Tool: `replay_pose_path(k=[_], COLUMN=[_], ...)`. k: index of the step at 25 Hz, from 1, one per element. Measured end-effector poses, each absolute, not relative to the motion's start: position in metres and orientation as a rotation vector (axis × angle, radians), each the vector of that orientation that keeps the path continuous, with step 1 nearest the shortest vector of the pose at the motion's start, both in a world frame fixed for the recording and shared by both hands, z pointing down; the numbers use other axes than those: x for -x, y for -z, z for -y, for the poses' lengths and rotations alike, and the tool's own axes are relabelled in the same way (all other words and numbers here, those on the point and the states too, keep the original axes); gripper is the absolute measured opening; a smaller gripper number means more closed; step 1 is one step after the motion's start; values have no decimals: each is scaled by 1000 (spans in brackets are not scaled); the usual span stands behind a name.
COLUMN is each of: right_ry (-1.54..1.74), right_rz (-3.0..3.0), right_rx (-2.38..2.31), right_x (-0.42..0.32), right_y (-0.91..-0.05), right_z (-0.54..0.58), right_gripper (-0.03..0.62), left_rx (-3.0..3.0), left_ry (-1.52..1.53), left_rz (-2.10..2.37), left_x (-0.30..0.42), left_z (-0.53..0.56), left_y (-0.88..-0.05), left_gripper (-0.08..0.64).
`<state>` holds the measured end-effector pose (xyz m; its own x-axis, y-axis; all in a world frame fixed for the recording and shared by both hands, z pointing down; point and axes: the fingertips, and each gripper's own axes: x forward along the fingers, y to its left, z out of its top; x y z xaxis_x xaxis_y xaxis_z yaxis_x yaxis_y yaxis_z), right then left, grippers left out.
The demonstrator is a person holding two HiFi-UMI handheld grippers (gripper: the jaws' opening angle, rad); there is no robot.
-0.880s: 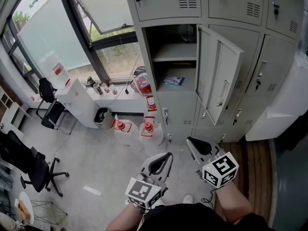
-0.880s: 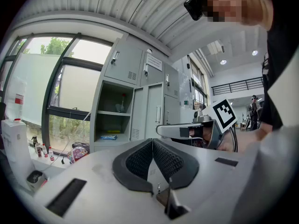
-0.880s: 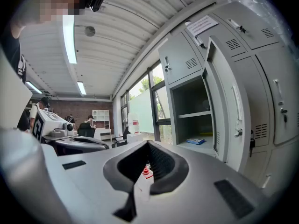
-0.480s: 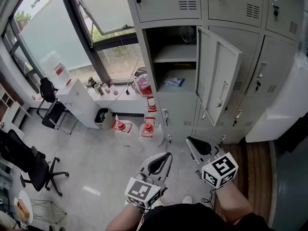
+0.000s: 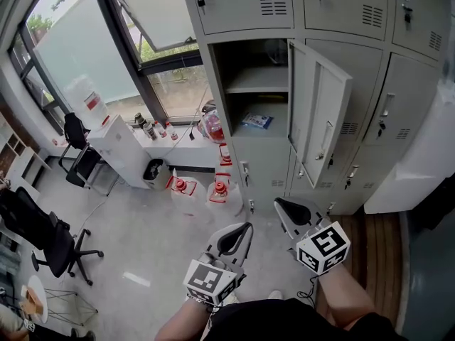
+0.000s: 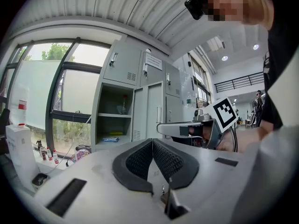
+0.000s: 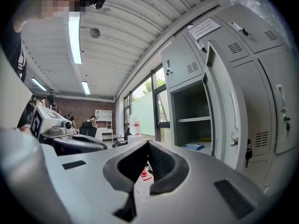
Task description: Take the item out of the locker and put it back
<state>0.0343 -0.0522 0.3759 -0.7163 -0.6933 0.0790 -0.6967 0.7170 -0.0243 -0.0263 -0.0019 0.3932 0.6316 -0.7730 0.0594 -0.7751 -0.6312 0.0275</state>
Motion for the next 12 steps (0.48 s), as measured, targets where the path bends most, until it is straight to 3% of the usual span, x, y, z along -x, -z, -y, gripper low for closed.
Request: replay_pose_path(k=[12], right_ry=[-57], right_rz=[2853], right_rx=[-1134], right_x=[-54], right_y=[-376], right_z=[64], right_gripper=[52], left_rx=[-2807], left_ry=[-105], left_rz=[1371], left_x=[7], left_z=[18], left_y=[-383], left_gripper=[17])
